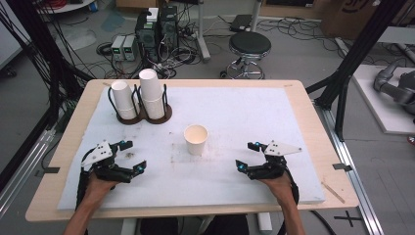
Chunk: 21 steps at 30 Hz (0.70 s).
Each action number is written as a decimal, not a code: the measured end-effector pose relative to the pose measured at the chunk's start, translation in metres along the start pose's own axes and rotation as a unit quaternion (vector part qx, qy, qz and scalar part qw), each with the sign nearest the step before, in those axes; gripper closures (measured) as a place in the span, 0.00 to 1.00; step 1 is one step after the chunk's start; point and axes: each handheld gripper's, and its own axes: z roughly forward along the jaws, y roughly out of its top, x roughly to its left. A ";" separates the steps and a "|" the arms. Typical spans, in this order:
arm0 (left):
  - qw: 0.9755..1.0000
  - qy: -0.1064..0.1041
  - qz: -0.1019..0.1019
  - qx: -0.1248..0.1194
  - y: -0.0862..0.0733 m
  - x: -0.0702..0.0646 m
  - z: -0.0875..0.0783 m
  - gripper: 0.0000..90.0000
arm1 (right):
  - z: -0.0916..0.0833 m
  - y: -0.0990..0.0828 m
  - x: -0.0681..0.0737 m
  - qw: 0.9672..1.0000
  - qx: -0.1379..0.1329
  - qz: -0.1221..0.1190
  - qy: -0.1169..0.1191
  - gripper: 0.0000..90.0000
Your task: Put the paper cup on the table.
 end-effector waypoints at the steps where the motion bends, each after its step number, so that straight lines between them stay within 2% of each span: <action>1: 1.000 0.001 0.000 -0.001 0.000 0.000 0.000 0.02 | -0.001 -0.001 -0.001 1.000 -0.003 0.004 0.000 0.17; 7: 1.000 -0.004 0.002 -0.006 -0.001 0.001 -0.003 0.02 | -0.003 -0.004 -0.006 1.000 -0.012 0.006 0.001 0.17; 21: 1.000 -0.009 0.001 -0.008 -0.002 0.002 -0.003 0.02 | 0.002 -0.011 -0.007 1.000 -0.005 0.007 0.015 0.17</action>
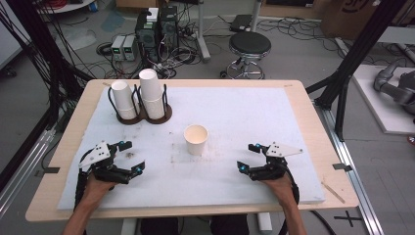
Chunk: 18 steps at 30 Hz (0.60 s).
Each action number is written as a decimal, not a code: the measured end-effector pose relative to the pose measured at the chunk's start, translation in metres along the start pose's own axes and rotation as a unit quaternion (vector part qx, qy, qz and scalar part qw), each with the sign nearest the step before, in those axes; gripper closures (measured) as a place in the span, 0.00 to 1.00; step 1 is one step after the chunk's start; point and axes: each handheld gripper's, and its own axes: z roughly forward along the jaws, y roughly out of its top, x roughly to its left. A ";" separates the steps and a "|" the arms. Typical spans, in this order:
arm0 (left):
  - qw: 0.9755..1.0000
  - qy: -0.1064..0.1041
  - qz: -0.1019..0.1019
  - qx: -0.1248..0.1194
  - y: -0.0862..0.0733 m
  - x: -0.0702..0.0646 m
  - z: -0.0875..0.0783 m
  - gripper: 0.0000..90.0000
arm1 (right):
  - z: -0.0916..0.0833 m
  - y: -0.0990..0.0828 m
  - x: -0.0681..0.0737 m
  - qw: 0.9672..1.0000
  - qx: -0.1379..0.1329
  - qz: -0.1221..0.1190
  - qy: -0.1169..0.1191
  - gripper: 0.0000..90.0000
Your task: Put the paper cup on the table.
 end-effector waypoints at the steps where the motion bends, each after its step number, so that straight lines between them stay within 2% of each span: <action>1: 1.000 -0.001 -0.001 0.000 0.000 0.000 0.000 0.02 | 0.000 0.000 0.000 1.000 0.000 0.001 0.000 0.17; 5: 1.000 -0.004 -0.001 -0.002 0.000 0.000 0.000 0.02 | -0.001 -0.001 -0.001 1.000 -0.005 0.003 0.002 0.17; 8: 1.000 -0.003 0.001 0.001 0.000 -0.001 0.000 0.02 | -0.001 -0.002 0.001 1.000 -0.009 -0.007 -0.004 0.17; 11: 1.000 -0.003 0.007 0.003 0.000 -0.001 0.000 0.02 | -0.001 -0.002 0.002 1.000 -0.006 -0.006 -0.001 0.17; 18: 1.000 -0.001 -0.005 0.009 0.000 0.001 0.001 0.02 | -0.002 -0.003 0.004 1.000 -0.013 -0.022 0.000 0.17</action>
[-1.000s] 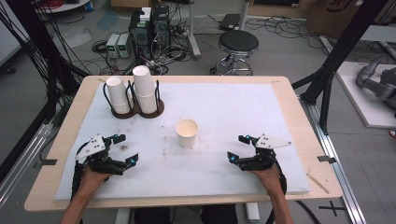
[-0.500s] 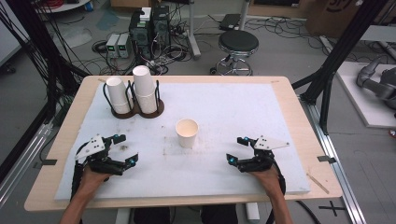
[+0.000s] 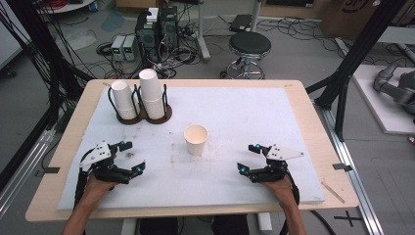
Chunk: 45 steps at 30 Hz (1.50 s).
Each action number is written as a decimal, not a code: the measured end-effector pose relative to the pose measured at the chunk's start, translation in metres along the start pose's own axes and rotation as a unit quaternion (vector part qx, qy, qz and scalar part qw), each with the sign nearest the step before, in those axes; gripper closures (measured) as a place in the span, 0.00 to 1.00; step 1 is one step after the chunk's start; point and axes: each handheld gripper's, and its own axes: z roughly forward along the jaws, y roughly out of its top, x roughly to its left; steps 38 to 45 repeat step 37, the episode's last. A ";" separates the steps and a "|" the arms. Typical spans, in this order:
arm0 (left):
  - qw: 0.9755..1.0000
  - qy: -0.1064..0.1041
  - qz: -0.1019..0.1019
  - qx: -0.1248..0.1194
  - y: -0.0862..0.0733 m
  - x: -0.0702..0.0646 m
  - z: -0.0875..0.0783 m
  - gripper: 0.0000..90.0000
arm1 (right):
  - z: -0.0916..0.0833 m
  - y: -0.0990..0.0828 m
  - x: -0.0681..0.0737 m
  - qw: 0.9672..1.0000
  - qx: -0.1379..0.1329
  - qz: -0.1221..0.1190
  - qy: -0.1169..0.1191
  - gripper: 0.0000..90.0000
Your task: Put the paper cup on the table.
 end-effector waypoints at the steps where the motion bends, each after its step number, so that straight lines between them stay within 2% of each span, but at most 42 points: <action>1: 1.000 0.001 -0.002 0.001 0.000 0.000 0.000 0.02 | 0.000 0.000 0.000 1.000 -0.001 -0.004 0.000 0.17; 4: 1.000 -0.001 -0.003 0.002 0.000 0.000 0.000 0.02 | 0.001 0.000 0.001 1.000 0.001 -0.012 0.002 0.17; 8: 1.000 -0.006 -0.010 0.000 0.000 0.002 0.000 0.02 | 0.001 0.000 0.001 1.000 0.006 -0.009 0.008 0.17; 16: 1.000 -0.002 -0.005 0.002 0.000 0.001 0.000 0.02 | 0.001 0.000 0.001 1.000 0.004 -0.009 0.006 0.17; 26: 1.000 -0.007 -0.006 0.000 0.000 0.001 0.000 0.02 | 0.000 0.000 0.002 1.000 0.002 -0.010 0.004 0.17; 33: 1.000 -0.003 0.000 0.001 0.000 -0.001 0.000 0.02 | 0.000 -0.001 0.003 1.000 -0.001 -0.014 0.002 0.17; 37: 1.000 0.001 0.001 0.003 0.000 -0.001 0.000 0.02 | 0.000 -0.001 0.005 1.000 0.001 -0.028 -0.003 0.17; 45: 1.000 0.001 0.001 0.003 0.000 -0.001 0.000 0.02 | 0.000 -0.001 0.005 1.000 0.001 -0.028 -0.003 0.17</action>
